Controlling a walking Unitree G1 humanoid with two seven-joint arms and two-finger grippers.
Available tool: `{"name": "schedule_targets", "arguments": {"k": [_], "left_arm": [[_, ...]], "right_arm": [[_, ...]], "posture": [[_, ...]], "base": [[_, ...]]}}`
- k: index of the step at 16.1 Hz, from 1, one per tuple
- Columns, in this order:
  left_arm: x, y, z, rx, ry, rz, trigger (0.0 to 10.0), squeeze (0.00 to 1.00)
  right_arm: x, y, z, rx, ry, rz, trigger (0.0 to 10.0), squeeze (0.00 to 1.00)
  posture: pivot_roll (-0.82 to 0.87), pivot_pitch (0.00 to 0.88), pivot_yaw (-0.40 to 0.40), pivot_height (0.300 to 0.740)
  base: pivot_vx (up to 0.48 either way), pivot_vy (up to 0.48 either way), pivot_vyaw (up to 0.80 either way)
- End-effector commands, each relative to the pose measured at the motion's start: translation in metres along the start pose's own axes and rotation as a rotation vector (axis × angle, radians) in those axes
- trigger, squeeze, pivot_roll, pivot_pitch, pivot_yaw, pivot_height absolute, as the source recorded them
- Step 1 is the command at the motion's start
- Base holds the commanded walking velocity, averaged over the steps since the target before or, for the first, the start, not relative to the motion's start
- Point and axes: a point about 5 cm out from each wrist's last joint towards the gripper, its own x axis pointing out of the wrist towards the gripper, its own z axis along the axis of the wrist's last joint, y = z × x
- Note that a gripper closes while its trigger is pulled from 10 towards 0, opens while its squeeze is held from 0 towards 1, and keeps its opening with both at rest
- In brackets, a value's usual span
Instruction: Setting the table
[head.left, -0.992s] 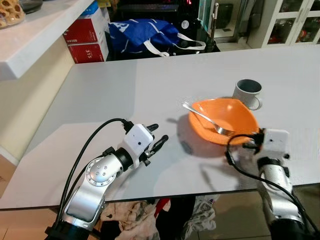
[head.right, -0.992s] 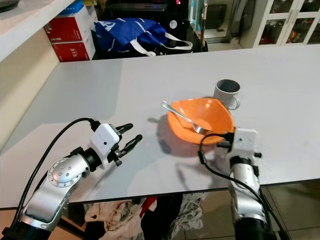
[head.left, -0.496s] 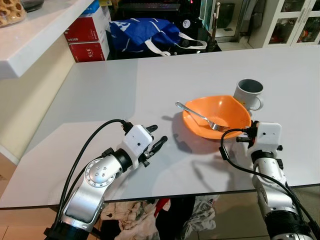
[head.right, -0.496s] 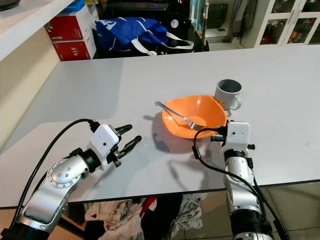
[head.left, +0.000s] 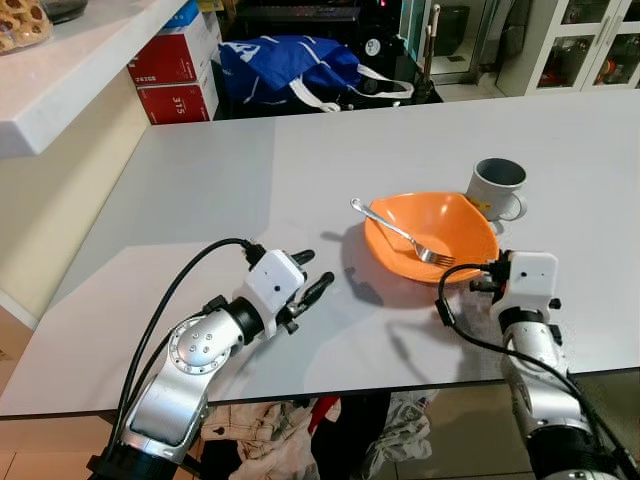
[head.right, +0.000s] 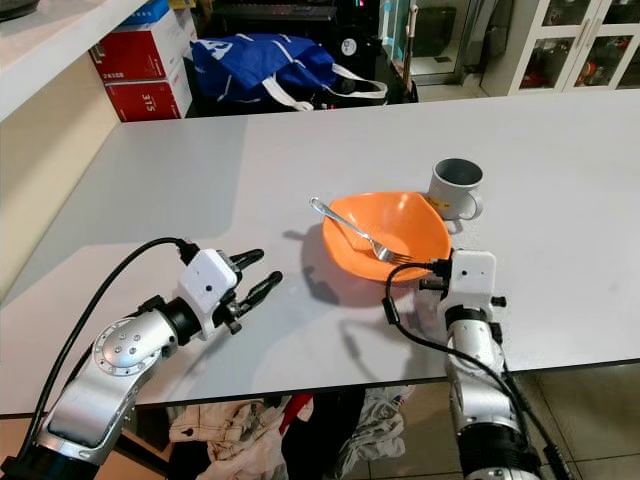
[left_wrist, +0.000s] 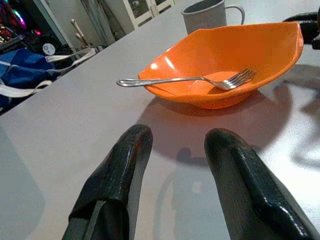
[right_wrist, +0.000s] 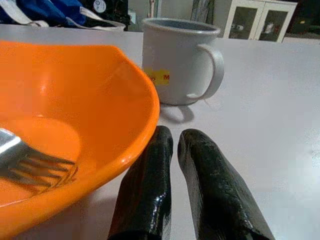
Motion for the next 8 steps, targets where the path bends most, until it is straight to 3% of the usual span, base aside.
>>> {"name": "schedule_targets", "arguments": {"k": [1, 4, 8], "left_arm": [[-0.002, 0.005, 0.001, 0.004, 0.004, 0.009, 10.0, 0.00], [-0.002, 0.005, 0.000, 0.006, 0.004, 0.012, 10.0, 0.00], [0.000, 0.004, -0.001, 0.003, 0.004, 0.012, 10.0, 0.00]], "right_arm": [[-0.001, 0.007, 0.000, 0.006, -0.009, 0.023, 10.0, 0.00], [0.003, 0.010, 0.003, 0.009, -0.016, 0.032, 10.0, 0.00], [0.000, -0.003, -0.001, -0.011, -0.003, 0.005, 10.0, 0.00]], "posture": [[0.05, 0.000, 0.081, 0.740], [0.05, 0.000, 0.079, 0.740], [0.04, 0.000, 0.075, 0.740]], "base": [[0.000, 0.000, 0.00], [0.000, 0.000, 0.00], [0.000, 0.000, 0.00]]}}
